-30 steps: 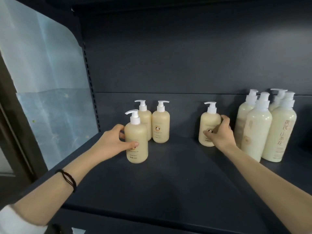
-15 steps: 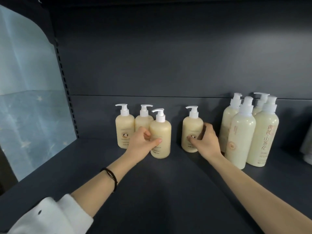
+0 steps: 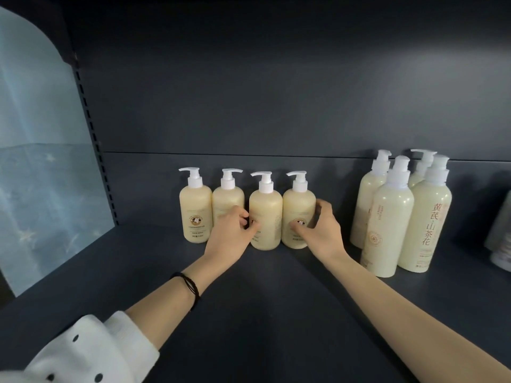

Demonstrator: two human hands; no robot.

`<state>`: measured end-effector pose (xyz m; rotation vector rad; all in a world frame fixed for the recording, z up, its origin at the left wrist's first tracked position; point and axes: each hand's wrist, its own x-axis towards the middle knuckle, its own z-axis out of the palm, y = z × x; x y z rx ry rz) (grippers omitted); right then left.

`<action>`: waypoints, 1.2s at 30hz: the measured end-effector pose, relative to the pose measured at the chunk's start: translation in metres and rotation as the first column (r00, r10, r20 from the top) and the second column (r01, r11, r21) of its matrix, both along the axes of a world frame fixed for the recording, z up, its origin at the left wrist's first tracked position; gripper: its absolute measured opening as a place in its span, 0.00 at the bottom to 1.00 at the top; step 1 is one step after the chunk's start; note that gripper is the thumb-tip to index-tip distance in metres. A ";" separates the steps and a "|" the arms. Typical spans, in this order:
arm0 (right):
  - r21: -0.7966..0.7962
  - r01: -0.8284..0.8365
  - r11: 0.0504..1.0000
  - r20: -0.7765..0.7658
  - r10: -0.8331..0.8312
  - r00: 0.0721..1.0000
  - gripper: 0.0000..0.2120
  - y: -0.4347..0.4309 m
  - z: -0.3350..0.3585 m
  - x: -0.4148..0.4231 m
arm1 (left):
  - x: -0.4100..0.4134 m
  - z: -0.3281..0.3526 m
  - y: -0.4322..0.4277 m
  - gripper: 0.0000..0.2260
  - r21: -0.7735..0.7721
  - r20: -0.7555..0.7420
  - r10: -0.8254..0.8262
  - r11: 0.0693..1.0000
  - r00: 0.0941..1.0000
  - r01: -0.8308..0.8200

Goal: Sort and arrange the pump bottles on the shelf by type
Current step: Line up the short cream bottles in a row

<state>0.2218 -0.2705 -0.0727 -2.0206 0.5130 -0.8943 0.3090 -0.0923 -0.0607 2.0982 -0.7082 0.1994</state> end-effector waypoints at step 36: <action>0.137 -0.167 0.976 0.012 0.167 0.986 0.31 -0.011 -0.013 -0.003 | 0.005 -0.024 -0.022 0.43 0.232 0.610 0.066 0.938 0.789 -0.258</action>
